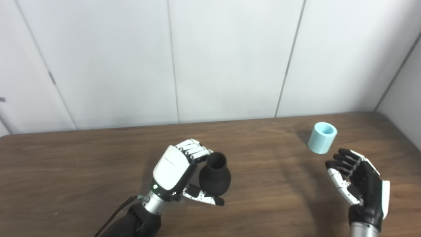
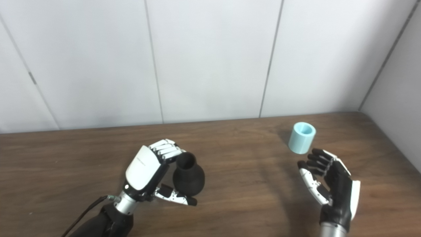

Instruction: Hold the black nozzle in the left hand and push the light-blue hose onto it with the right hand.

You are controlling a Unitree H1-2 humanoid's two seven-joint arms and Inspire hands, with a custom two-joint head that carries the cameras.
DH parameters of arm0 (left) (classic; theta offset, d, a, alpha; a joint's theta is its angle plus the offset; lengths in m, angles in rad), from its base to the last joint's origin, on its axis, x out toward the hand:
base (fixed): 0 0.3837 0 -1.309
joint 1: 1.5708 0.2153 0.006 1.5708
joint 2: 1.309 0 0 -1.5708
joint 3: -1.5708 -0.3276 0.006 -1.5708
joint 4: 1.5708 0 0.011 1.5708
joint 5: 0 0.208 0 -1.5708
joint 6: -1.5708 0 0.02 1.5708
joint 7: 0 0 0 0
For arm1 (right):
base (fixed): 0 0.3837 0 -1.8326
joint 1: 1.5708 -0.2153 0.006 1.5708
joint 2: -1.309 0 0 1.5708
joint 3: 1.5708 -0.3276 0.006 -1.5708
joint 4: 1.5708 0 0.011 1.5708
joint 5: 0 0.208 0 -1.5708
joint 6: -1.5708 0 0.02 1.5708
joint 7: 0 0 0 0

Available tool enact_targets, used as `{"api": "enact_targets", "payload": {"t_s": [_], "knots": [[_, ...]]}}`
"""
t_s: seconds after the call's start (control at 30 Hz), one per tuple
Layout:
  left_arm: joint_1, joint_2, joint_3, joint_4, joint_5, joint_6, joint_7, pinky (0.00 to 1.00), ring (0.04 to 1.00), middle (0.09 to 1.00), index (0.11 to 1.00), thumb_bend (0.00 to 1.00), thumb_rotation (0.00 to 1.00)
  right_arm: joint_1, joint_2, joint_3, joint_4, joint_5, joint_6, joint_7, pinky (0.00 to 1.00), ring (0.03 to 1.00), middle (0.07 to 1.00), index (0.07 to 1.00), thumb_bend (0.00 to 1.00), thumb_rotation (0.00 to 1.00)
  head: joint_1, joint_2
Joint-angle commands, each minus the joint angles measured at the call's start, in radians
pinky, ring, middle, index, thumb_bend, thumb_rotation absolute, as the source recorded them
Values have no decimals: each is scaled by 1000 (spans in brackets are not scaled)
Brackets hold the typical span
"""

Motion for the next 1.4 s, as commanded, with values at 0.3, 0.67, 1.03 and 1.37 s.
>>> {"api": "enact_targets", "payload": {"t_s": [0.3,0.67,1.03,1.37], "knots": [[150,63,-130,122,-171,-8,68,600,469,464,494,504,0,-142,-26,24,113,-231,-56,-126,829,899,902,922,877,352,-178,-20],[129,97,-200,135,-228,-8,100,594,462,464,500,504,0,-236,-74,-5,181,-213,42,-129,935,952,949,967,889,332,-227,-24],[119,107,-228,137,-245,-8,121,588,465,466,496,504,0,-295,-134,-40,282,-196,90,-184,793,868,887,937,920,387,-242,-28],[125,110,-234,128,-264,-8,120,593,467,465,495,504,0,-337,-166,-90,369,-23,78,-140,768,839,867,899,929,392,-240,-26]]}}
